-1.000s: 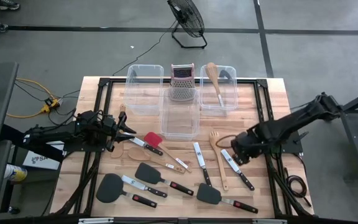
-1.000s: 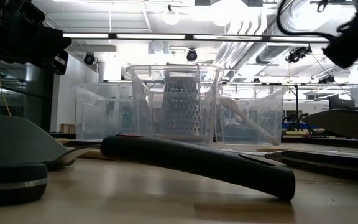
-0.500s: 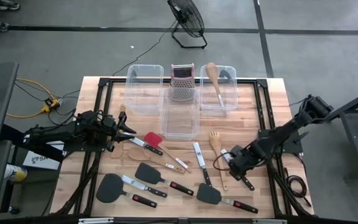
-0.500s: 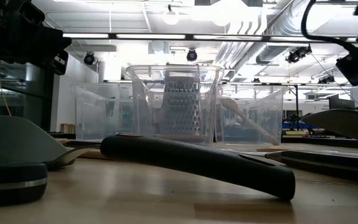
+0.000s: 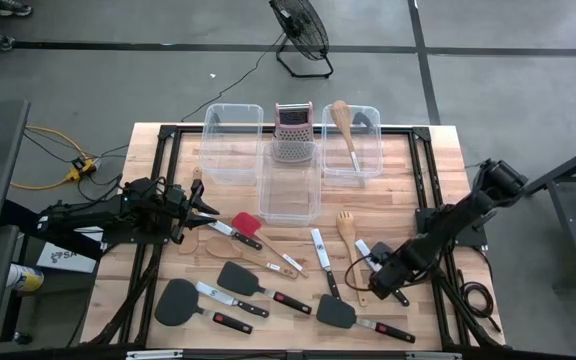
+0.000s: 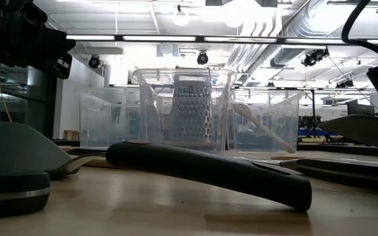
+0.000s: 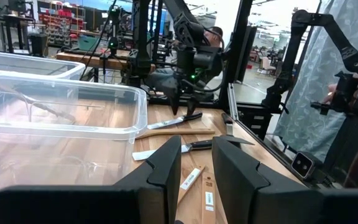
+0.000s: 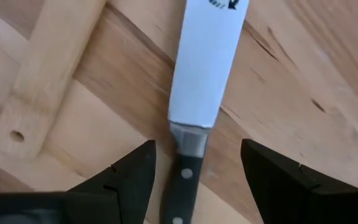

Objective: Pick & Place Kitchen Items
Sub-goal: Put the black table knife into the middle transparent bin

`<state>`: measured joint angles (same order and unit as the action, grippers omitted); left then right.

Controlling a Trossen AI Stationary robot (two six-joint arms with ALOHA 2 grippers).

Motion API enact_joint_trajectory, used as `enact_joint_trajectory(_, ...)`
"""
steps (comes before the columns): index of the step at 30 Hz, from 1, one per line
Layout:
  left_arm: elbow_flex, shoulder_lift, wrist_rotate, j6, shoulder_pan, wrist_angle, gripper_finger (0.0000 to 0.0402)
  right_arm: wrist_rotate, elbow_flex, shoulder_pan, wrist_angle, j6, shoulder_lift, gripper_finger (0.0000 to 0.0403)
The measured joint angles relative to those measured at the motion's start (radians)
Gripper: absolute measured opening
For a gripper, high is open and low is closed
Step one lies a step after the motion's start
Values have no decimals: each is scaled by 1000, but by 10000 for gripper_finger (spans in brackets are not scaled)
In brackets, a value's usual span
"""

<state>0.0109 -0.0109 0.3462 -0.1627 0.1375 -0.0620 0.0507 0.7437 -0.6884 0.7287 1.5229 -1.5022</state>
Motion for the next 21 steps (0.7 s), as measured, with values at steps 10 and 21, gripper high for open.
enact_joint_trajectory(10, 0, 0, 0, 0, 0, 0, 90, 8, 6, 0, -23, 30, -97, 185)
enact_joint_trajectory(21, 0, 0, 0, 0, 0, 0, 90, 25, 8, 1, -24, 45, -113, 75)
